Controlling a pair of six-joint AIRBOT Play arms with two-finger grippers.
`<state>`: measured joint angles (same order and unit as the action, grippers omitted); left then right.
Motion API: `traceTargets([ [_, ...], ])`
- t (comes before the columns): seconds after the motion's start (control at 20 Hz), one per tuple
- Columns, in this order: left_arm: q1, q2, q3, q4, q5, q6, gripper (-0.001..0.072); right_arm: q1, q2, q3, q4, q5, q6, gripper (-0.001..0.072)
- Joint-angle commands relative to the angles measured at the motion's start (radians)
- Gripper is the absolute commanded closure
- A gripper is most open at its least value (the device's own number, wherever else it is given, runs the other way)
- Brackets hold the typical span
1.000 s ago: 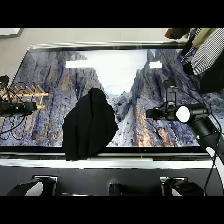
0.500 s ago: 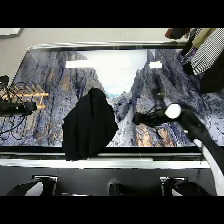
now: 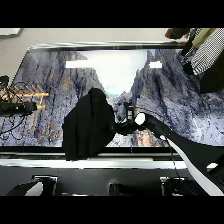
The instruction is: Fold the clothes and pants, and hang the long-sleeved shirts on hangers.
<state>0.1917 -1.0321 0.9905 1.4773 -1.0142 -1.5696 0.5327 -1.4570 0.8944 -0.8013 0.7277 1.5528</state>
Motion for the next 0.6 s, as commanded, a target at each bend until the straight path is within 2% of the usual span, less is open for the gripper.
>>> traceTargets([
  [0.0, 0.0, 0.0, 0.0, -0.015, -0.06, -0.002, 0.0537, 0.018, -0.004, 0.009, -0.006, -0.021, -0.049, 0.0679],
  [0.05, 0.002, -0.002, -0.007, -0.013, -0.087, -0.023, 0.0227, 0.018, 0.024, 0.016, -0.063, -0.001, -0.025, 0.0682],
  [0.1, 0.017, -0.005, -0.031, -0.029, -0.103, -0.046, 0.0068, 0.018, 0.058, 0.024, -0.132, 0.026, 0.028, 0.0682],
  [0.15, 0.045, -0.006, -0.076, -0.086, -0.113, -0.032, 0.0063, 0.018, 0.097, 0.033, -0.22, 0.056, 0.095, 0.0682],
  [0.2, 0.084, -0.006, -0.14, -0.193, -0.093, 0.019, 0.0062, 0.018, 0.143, 0.04, -0.316, 0.092, 0.175, 0.0682],
  [0.3, 0.158, -0.012, -0.289, -0.499, -0.022, 0.209, 0.0063, 0.018, 0.232, 0.042, -0.453, 0.159, 0.286, 0.0681],
  [0.45, 0.201, -0.045, -0.454, -0.783, 0.006, 0.42, 0.0064, 0.018, 0.33, 0.041, -0.524, 0.257, 0.33, 0.0681],
  [0.55, 0.18, -0.076, -0.509, -0.864, 0.005, 0.482, 0.0064, 0.018, 0.373, 0.041, -0.526, 0.291, 0.335, 0.0681],
])
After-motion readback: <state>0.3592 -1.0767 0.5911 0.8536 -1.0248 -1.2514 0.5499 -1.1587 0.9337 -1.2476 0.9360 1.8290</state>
